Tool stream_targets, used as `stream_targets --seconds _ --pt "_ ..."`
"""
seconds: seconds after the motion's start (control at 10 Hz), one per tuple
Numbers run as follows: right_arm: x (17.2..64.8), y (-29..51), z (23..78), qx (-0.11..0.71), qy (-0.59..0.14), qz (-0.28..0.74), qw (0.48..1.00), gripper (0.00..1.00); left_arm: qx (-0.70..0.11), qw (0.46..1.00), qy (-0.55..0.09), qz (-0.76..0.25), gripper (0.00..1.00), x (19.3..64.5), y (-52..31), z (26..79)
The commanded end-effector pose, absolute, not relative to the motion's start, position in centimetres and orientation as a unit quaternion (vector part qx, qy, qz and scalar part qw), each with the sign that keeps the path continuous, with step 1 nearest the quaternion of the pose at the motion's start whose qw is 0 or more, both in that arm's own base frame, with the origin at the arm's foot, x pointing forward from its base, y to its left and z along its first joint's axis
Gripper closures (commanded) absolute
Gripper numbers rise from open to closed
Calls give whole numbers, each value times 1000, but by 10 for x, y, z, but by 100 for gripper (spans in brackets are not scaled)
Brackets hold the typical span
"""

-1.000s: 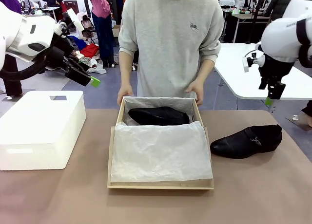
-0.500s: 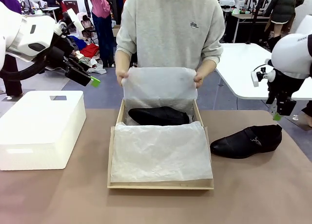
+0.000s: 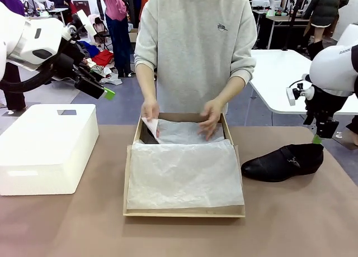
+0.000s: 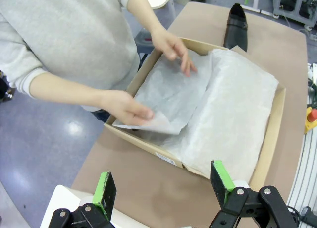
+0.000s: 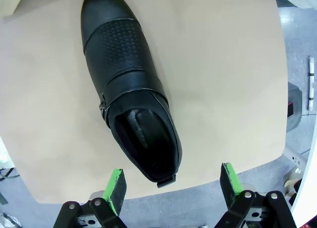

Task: Pack the shoes into the box.
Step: Place the other shoe of the Shoes into the Shoes Box.

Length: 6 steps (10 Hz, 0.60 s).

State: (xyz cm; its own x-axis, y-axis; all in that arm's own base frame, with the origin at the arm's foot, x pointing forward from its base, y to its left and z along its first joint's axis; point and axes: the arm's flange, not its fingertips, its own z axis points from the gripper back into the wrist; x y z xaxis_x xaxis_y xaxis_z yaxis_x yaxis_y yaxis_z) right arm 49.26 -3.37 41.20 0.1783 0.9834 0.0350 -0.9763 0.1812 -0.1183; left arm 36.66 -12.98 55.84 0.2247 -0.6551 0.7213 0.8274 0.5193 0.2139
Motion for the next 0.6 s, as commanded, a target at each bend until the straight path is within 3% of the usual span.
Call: stream_targets --seconds 0.0,0.5 --pt "493 -35 415 -36 -54 638 768 0 -114 774 -400 -478 0 367 -129 558" --pt "500 -35 382 -38 -71 644 761 0 -114 774 -400 -478 0 367 -129 558"
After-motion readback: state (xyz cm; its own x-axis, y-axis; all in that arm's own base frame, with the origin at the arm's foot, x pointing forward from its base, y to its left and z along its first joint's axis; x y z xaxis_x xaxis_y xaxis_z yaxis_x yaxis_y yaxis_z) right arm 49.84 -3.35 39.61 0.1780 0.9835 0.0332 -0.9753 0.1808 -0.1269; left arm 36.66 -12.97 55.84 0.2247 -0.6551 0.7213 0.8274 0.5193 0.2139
